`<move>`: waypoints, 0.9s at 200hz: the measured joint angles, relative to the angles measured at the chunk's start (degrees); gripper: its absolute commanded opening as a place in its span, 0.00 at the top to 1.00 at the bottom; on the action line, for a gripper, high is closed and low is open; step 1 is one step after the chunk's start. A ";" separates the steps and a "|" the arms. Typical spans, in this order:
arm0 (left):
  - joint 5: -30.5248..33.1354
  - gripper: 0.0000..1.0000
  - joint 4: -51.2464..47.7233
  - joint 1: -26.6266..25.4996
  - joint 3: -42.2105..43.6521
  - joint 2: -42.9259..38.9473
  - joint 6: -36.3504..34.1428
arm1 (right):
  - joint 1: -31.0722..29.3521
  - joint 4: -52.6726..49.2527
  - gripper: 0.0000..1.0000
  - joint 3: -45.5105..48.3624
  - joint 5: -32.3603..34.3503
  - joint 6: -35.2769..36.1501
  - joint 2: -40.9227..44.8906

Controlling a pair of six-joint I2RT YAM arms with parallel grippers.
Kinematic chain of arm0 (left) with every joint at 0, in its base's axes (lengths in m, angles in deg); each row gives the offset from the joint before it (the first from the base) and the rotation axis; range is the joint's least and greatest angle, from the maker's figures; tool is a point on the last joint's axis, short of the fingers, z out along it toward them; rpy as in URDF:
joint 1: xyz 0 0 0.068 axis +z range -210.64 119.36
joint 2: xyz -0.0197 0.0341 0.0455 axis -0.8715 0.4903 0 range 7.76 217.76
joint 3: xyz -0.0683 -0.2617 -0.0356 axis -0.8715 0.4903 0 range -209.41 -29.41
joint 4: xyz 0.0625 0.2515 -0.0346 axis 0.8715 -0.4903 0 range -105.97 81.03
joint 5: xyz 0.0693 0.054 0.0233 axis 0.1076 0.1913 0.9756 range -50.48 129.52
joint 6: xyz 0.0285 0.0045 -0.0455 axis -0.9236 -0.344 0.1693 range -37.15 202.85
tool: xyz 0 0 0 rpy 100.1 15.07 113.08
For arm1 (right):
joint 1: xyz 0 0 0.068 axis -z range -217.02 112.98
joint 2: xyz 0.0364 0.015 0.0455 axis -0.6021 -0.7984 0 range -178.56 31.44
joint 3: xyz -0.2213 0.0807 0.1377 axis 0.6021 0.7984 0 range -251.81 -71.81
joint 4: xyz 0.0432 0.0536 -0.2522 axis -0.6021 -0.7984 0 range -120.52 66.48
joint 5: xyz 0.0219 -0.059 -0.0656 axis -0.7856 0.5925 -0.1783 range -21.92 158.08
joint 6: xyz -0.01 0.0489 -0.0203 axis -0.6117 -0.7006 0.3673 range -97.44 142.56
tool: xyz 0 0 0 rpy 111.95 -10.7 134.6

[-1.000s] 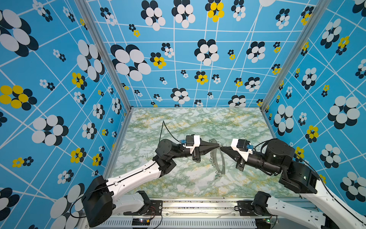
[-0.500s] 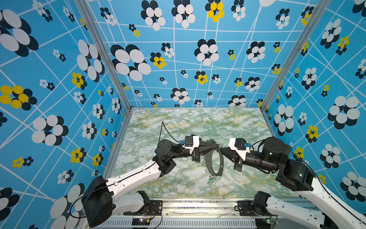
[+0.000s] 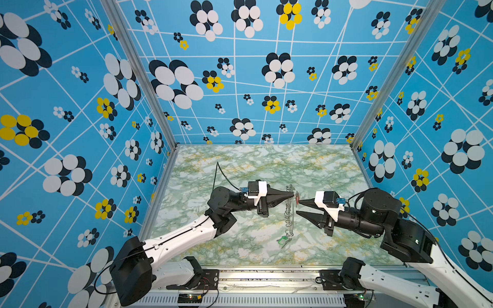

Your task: Put the keys on the keyring

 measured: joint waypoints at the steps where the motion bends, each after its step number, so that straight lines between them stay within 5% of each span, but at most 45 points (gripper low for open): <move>1: 0.00 1.00 0.00 0.00 0.00 0.00 0.07 | 0.00 -0.02 0.66 -0.04 0.04 -0.02 0.04; 86: -3.87 1.00 2.93 0.39 0.00 1.75 5.46 | 1.07 0.35 0.79 -1.27 0.92 1.86 0.04; 180: -6.43 1.00 3.39 0.39 0.00 1.84 6.69 | 4.85 2.21 0.78 -1.27 -4.07 0.35 -1.84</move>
